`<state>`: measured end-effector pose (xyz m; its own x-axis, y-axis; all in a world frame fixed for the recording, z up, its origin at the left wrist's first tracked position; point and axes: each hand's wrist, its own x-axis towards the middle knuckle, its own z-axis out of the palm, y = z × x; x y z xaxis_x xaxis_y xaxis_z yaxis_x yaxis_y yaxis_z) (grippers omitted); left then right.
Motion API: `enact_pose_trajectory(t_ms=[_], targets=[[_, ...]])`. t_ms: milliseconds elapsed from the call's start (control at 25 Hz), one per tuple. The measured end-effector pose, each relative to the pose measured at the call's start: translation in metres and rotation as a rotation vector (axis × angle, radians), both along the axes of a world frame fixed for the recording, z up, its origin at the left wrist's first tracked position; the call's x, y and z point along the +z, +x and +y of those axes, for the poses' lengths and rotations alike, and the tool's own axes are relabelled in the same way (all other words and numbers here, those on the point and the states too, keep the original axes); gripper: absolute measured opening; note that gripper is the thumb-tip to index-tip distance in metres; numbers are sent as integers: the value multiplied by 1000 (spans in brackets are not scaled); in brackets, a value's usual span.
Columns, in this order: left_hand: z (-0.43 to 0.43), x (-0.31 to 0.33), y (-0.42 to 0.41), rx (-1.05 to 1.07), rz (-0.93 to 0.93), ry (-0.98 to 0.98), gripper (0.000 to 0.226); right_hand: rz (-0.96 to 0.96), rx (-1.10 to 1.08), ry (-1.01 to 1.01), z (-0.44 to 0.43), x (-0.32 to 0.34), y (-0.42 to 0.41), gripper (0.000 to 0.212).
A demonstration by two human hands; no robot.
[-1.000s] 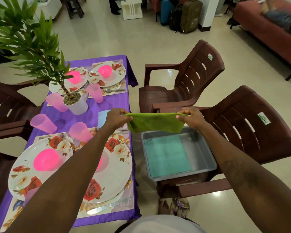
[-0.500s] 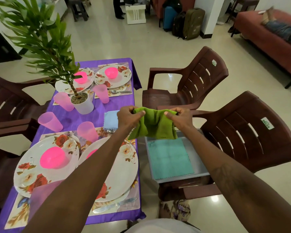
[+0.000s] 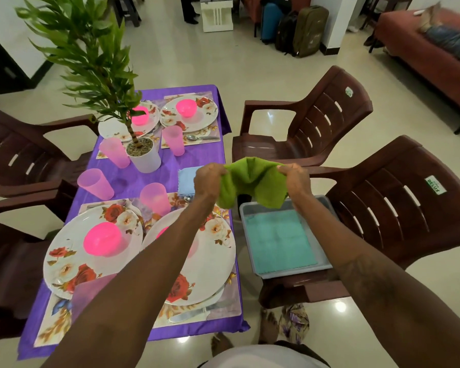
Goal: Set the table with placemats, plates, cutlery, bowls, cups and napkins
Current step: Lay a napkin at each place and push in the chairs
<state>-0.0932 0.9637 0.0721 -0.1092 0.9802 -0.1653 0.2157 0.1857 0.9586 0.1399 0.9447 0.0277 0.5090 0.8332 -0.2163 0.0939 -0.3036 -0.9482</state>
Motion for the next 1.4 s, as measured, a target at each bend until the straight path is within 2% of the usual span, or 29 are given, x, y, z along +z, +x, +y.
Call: enact_pose_trajectory(t_ms=[120,200,320,400,560,760,840,880,960,1040,1240,1400], targets=[[0,8,-19,29,-365,-154,9,78,-46,-14,-7,-5,12,15],[-2,15,-23,-43,-592,-268,2,126,-31,-6,-12,-8,14,17],[-6,14,-25,-221,-781,-378,16,210,-40,45,-19,-7,12,5],[-9,12,-23,-314,-838,-423,28,202,-59,52,-24,-7,11,10],[-18,13,-16,-424,-917,-489,38,278,7,24,-29,-10,7,16],[-19,2,-1,-571,-979,-599,25,469,223,-61,-34,2,-20,21],[-18,2,8,-622,-834,-600,23,572,306,-58,-35,7,-32,27],[-17,1,12,-621,-675,-561,23,629,344,-37,-35,9,-37,27],[-14,1,18,-564,-285,-377,19,681,406,8,-37,13,-42,27],[-10,1,20,-560,-9,-177,18,625,432,11,-38,15,-41,26],[-5,7,14,-690,429,253,23,374,513,8,-37,13,-18,16],[3,13,7,-607,556,450,20,189,590,-18,-39,19,-3,23]])
